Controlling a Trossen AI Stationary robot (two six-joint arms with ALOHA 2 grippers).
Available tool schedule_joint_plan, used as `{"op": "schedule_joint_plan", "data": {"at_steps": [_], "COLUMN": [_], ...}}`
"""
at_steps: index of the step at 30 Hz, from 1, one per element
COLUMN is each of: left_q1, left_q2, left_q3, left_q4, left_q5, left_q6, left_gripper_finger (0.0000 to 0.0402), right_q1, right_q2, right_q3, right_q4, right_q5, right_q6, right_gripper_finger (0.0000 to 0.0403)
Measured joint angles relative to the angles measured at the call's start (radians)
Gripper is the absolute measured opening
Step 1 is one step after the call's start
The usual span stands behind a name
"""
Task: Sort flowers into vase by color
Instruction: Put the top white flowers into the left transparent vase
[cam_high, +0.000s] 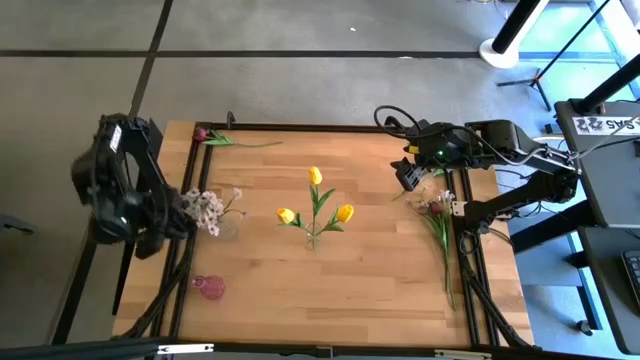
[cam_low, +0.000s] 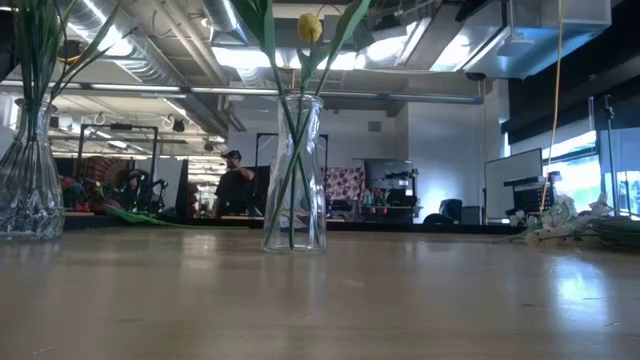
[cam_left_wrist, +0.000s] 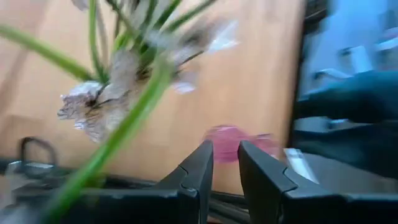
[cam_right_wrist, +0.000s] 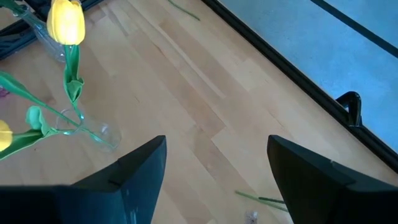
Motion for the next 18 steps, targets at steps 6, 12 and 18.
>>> {"op": "schedule_joint_plan", "data": {"at_steps": [6, 12, 18], "left_q1": [0.000, 0.000, -0.001], "left_q2": [-0.017, -0.063, -0.150], "left_q3": [0.222, 0.349, 0.385], "left_q4": [-0.001, -0.002, -0.002], "left_q5": [-0.021, -0.203, -0.575], "left_q6": [0.028, 0.155, 0.349], "left_gripper_finger": [0.0073, 0.0073, 0.0073], "right_q1": [0.000, 0.000, 0.000], "right_q2": [0.000, 0.006, 0.047], "right_q3": [0.000, 0.000, -0.031], "right_q4": [0.000, 0.000, 0.002], "right_q5": [0.000, 0.000, 0.006], "right_q6": [0.000, 0.015, 0.231], "right_gripper_finger": [0.0277, 0.0277, 0.0277]}}
